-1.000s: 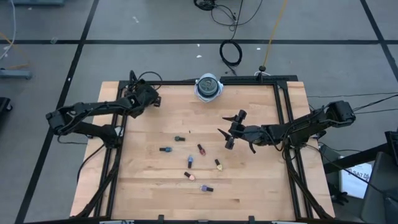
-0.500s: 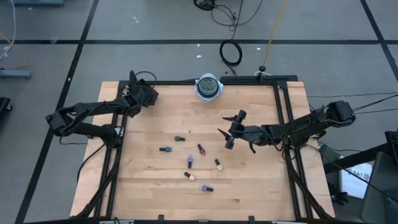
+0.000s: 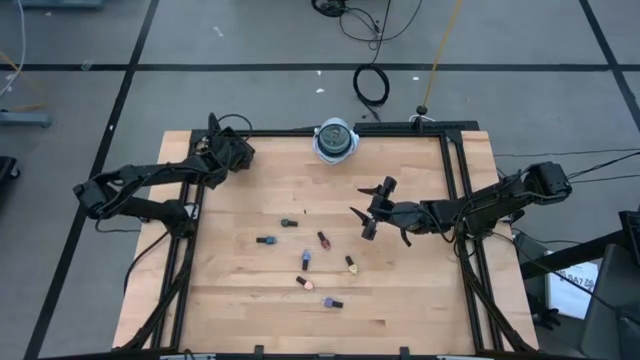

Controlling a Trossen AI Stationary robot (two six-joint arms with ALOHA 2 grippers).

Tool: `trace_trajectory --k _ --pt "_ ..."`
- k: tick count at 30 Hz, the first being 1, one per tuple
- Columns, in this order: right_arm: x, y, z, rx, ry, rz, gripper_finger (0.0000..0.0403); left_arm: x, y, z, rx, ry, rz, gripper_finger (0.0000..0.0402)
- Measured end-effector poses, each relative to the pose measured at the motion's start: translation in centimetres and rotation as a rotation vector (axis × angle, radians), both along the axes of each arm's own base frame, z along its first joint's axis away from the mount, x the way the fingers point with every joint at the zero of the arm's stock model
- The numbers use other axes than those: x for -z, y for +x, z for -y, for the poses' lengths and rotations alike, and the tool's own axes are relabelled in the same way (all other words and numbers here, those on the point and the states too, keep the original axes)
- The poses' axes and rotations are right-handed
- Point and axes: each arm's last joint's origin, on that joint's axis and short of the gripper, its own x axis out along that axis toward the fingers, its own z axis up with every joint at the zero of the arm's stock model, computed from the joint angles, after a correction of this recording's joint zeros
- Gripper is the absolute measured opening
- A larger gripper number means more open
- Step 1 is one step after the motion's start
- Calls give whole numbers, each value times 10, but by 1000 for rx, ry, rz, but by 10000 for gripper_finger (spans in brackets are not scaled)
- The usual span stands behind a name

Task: Pick & Place Nail Polish
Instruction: Put the yellow nail polish bottle into the black bin

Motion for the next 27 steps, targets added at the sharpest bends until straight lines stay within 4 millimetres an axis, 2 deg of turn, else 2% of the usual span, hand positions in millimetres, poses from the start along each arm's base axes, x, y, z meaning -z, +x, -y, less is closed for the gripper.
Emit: trace_trajectory --k 6,10,16,21,24,27 --pt "1 1 -12 -207 119 9 251 1 1 0 34 -25 3 332" --pt "2 -2 -30 -254 206 23 251 1 1 1 49 -41 18 329" --pt "-2 -1 -72 -215 259 -68 251 1 2 1 54 -45 22 319" --pt "0 21 -108 -173 341 -178 251 1 6 1 135 -94 92 320" --pt "12 36 -122 -113 376 -272 251 -2 12 0 232 -116 164 324" --pt "29 42 -128 -26 438 -371 251 -4 19 1 338 -143 238 325"
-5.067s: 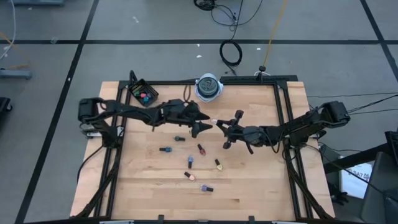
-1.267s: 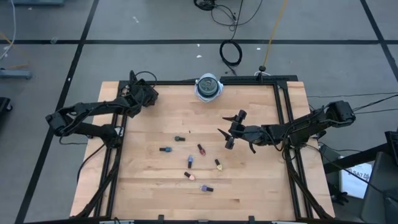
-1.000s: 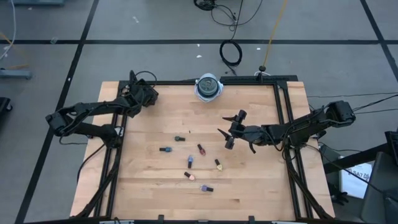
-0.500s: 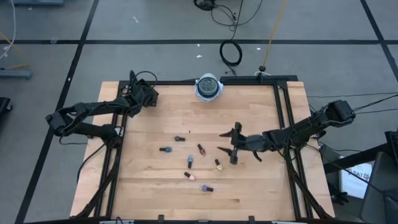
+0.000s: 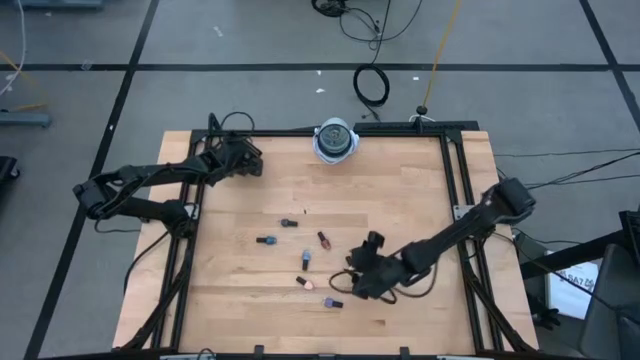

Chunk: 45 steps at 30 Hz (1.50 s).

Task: Pick & Place Nail Polish
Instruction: Put the yellow nail polish bottle into the black bin

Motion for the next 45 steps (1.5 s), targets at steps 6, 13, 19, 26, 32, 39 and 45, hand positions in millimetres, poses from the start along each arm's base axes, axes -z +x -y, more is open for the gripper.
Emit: trace_trajectory --k 6,13,19,26,32,39,45 --pt "27 6 0 75 147 -160 251 -2 6 3 83 1 36 314" --pt "28 7 4 82 143 -171 251 -1 0 2 -24 69 -84 302" --pt "27 6 4 68 150 -187 251 3 -12 2 -199 128 -250 299" --pt "27 5 4 73 158 -195 251 4 -17 4 -250 113 -270 300" --pt "27 5 4 93 173 -189 251 -23 -6 12 -125 133 -119 295" --pt "30 6 6 100 164 -199 251 -40 2 32 124 79 34 296" --pt "30 7 6 99 169 -191 251 -29 13 42 285 -56 53 296"
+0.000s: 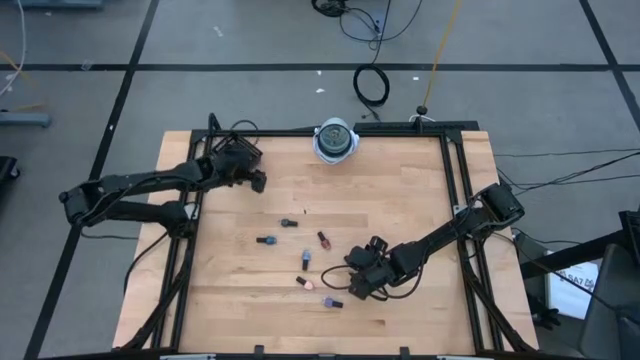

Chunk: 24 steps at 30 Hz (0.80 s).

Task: Pick & Place Nail Polish
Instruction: Put the yellow nail polish bottle into the black bin

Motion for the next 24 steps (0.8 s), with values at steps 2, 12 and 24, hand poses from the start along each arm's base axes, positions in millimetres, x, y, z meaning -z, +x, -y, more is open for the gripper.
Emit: trace_trajectory --k 2,12,24 --pt "0 0 0 0 -1 -1 251 8 4 -1 2 -22 -33 296" --pt "0 0 0 -6 -4 -3 251 36 8 -17 -52 -81 -143 296" --pt "0 0 0 -6 -5 -5 251 39 1 -26 -110 -83 -160 296"
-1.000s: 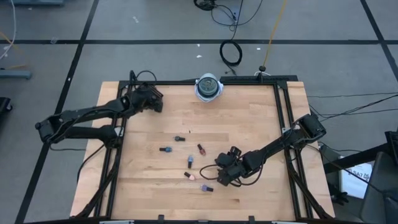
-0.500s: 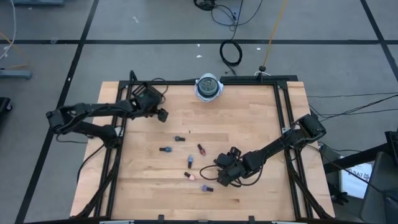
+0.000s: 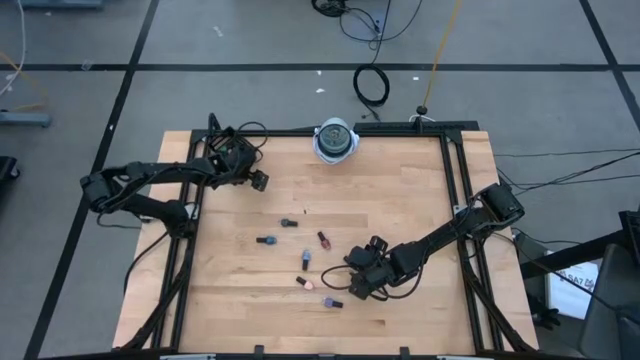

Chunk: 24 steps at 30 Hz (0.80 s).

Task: Pick & Place Nail Polish
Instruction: Put the yellow nail polish bottle into the black bin

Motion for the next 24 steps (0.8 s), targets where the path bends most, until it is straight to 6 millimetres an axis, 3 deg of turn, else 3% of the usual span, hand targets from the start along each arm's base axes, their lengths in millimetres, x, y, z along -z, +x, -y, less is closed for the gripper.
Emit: trace_trajectory --k 10,19,24 --pt "8 -6 8 19 -28 -48 251 -22 1 4 61 36 150 296" --pt "20 -12 13 -26 -49 -10 249 -24 4 7 78 40 169 296" --pt "22 -14 13 -114 -88 -36 225 -24 4 7 80 41 168 296"
